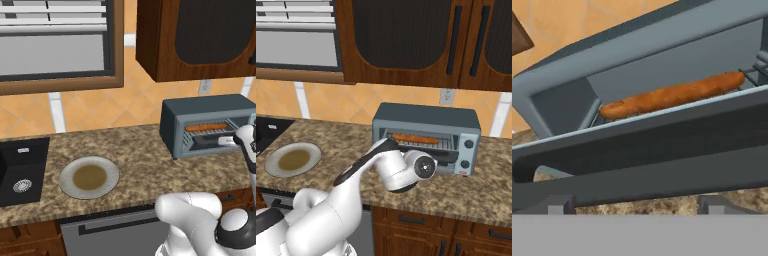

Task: Pick up the kebab skewer and baguette bread, and place them inside the toaster oven. Close the toaster oven door and start by setting the timer.

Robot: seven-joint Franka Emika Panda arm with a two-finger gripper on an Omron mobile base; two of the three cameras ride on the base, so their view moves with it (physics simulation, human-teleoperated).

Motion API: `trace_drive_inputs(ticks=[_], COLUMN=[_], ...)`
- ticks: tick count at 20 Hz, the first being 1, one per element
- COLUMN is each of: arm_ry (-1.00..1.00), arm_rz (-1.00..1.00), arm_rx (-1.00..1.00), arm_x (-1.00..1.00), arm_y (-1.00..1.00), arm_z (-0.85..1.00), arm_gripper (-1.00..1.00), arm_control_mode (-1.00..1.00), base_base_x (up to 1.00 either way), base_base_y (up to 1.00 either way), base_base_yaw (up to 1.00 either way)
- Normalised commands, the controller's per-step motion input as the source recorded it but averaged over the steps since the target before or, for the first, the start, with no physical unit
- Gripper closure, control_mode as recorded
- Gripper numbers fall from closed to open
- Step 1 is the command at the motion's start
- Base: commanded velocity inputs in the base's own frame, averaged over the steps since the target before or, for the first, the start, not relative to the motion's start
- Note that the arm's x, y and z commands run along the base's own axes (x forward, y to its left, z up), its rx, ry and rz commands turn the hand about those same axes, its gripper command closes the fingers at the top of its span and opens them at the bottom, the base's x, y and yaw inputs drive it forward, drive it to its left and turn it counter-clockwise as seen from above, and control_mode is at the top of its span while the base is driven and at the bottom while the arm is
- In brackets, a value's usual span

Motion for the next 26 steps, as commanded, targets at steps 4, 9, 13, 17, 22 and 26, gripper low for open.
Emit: trace_drive_inputs(ticks=[4, 9, 13, 17, 22, 26], arm_ry=[0.00, 0.00, 0.00, 0.00, 0.00, 0.00], arm_rz=[-0.06, -0.06, -0.07, -0.07, -0.07, -0.07], arm_rx=[0.00, 0.00, 0.00, 0.00, 0.00, 0.00], arm_x=[0.43, 0.21, 0.20, 0.46, 0.42, 0.42], arm_y=[0.07, 0.05, 0.09, 0.18, 0.13, 0.07], arm_z=[0.05, 0.00, 0.00, 0.00, 0.00, 0.00], arm_gripper=[-1.00, -1.00, -1.00, -1.00, -1.00, -1.00], arm_control_mode=[-1.00, -1.00, -1.00, -1.00, -1.00, -1.00], base_base_x=[0.00, 0.00, 0.00, 0.00, 0.00, 0.00], base_base_y=[0.00, 0.00, 0.00, 0.00, 0.00, 0.00], base_base_yaw=[0.00, 0.00, 0.00, 0.00, 0.00, 0.00])
